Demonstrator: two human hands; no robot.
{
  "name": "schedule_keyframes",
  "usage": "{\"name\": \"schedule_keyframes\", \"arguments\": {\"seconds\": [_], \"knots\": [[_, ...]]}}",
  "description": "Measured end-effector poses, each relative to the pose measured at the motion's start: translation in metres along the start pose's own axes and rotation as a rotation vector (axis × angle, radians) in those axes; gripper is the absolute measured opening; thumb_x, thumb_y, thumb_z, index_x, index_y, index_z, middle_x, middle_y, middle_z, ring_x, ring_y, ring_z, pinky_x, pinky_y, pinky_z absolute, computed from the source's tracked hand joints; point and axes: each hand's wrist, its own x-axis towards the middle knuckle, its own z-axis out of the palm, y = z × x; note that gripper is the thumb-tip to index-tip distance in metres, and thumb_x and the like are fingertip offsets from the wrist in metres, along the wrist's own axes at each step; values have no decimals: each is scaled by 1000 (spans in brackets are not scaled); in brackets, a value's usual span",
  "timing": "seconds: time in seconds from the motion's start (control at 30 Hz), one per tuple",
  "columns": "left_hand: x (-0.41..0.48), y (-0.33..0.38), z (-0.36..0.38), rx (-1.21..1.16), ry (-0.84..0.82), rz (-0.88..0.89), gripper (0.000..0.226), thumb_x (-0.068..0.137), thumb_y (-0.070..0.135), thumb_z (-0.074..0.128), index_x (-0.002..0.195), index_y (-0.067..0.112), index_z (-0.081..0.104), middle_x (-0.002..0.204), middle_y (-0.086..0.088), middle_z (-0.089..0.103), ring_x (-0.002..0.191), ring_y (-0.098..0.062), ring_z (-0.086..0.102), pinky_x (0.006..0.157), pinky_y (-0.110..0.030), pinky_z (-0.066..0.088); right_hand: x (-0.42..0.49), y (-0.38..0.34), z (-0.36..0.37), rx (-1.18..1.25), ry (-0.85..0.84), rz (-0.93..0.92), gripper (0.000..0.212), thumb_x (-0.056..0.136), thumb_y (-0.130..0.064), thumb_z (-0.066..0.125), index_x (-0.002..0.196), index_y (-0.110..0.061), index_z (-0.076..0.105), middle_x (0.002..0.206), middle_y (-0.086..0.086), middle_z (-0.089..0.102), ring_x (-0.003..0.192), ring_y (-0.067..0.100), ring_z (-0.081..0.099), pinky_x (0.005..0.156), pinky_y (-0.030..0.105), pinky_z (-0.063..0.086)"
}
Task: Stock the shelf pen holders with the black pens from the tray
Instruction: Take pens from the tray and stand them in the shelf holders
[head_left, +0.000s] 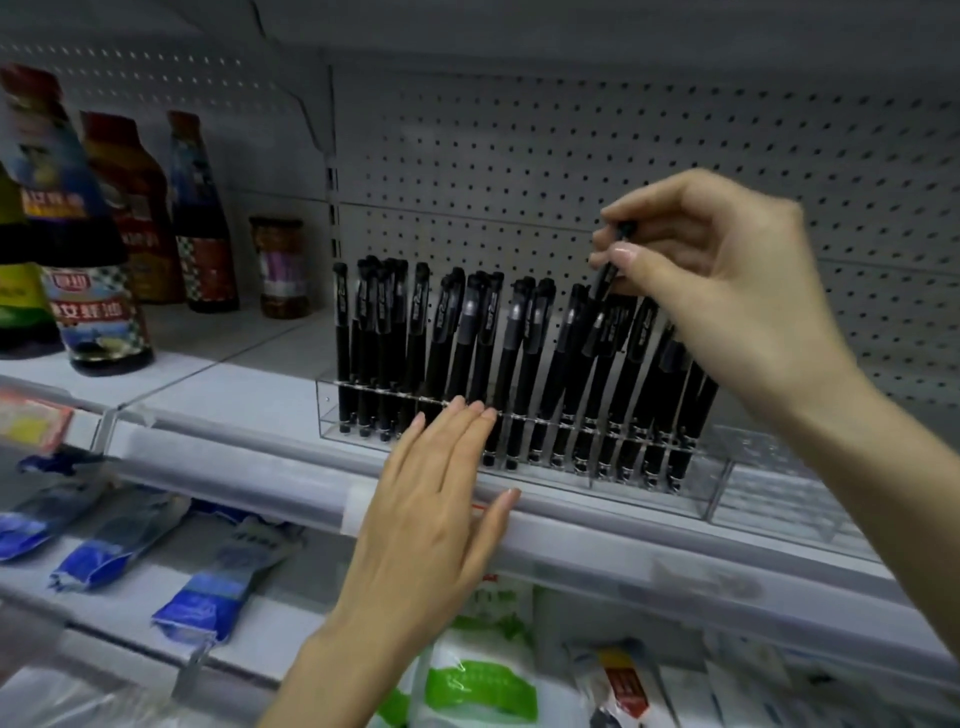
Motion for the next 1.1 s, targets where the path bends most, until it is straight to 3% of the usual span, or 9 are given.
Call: {"name": "schedule_keyframes", "arguments": {"seconds": [0.17, 0.33, 0.4, 0.57, 0.67, 0.8, 0.93, 1.1], "knots": [[0, -2, 2, -7, 5, -5, 56, 99, 44, 34, 143, 9, 36, 145, -6, 44, 139, -14, 30, 115, -35, 20, 1, 7, 8, -138, -69, 39, 21, 84, -5, 68, 92, -24, 66, 90, -8, 69, 87, 5, 68, 86, 27, 55], [0, -1, 2, -21, 10, 3, 57, 98, 44, 38, 143, 9, 37, 144, -5, 44, 138, -14, 31, 115, -34, 20, -4, 11, 14, -369, -58, 5, 17, 86, -19, 68, 96, -32, 69, 89, -25, 61, 87, -11, 53, 76, 7, 40], [0, -2, 2, -23, 9, 10, 57, 98, 44, 38, 142, 9, 37, 144, -5, 44, 139, -14, 31, 115, -34, 20, -3, 9, 14, -406, -57, -7, 17, 87, -22, 67, 99, -33, 68, 90, -28, 57, 89, -10, 47, 75, 6, 34], [1, -2, 2, -29, 5, 3, 57, 98, 44, 37, 142, 8, 38, 144, -5, 45, 138, -14, 31, 116, -33, 19, 8, 6, 15, -438, -123, 45, 15, 87, -20, 67, 98, -30, 69, 87, -27, 58, 88, -5, 52, 74, 5, 34], [0, -2, 3, -23, 8, 9, 56, 98, 44, 38, 141, 8, 39, 144, -5, 45, 138, -14, 31, 116, -32, 19, 15, 6, 16, -448, -175, 78, 15, 88, -19, 66, 97, -30, 69, 91, -18, 61, 102, 3, 54, 82, 13, 36], [0, -3, 4, -10, 9, 7, 57, 99, 46, 35, 142, 9, 39, 144, -3, 42, 138, -13, 30, 116, -31, 18, 12, 9, 19, -523, -157, 76, 12, 88, -25, 67, 96, -34, 69, 103, -12, 57, 127, 15, 41, 90, 27, 32], [0, -4, 3, 8, -5, 15, 57, 100, 47, 32, 143, 10, 37, 146, -1, 39, 138, -12, 29, 115, -33, 18, 5, 7, 18, -534, -178, 39, 23, 86, -28, 67, 109, -34, 66, 101, -19, 55, 121, 16, 46, 104, 41, 35], [-2, 0, -5, -26, -43, 9, 58, 101, 48, 29, 145, 10, 33, 150, -2, 38, 141, -10, 26, 115, -34, 17, -9, 3, 10, -458, -120, -1, 26, 87, -27, 66, 111, -35, 62, 94, -28, 50, 107, 4, 36, 102, 37, 30]]}}
